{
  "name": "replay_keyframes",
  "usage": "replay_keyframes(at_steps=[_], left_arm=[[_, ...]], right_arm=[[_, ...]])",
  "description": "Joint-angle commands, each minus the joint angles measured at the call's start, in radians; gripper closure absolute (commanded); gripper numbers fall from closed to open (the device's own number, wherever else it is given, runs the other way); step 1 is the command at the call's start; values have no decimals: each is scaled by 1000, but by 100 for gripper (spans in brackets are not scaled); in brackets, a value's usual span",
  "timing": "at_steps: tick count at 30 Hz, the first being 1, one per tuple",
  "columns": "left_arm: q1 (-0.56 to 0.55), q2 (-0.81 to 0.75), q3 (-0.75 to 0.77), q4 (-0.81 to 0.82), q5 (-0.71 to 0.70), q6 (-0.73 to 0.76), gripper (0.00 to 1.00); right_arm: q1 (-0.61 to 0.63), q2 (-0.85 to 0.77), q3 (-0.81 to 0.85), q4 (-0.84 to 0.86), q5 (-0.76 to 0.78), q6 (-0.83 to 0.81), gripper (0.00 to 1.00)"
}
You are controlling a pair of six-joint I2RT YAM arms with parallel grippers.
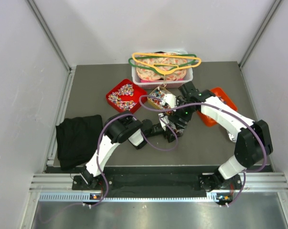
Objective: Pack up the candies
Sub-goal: Screw the bottle lid onto the packing bottle.
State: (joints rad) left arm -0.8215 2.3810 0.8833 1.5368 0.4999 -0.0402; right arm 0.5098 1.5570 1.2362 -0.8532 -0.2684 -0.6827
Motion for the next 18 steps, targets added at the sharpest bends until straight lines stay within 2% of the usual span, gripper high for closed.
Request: replay_keyframes(at_steps=[1, 8, 12, 15, 18], left_arm=[[1, 61, -23, 158, -3, -82, 2], [1, 61, -23, 160, -3, -81, 2], [1, 63, -21, 158, -3, -78, 2], [-1, 64, -23, 158, -3, -76, 2], [-1, 64, -23, 160, -3, -73, 2]], right_arm=[[13, -52, -30, 72, -6, 92, 29], [19, -112, -98, 154, 38, 313, 32], [19, -110, -126, 197, 122, 438, 41], [19, -110, -130, 207, 112, 526, 38], [22, -104, -135, 215, 129, 541, 33]])
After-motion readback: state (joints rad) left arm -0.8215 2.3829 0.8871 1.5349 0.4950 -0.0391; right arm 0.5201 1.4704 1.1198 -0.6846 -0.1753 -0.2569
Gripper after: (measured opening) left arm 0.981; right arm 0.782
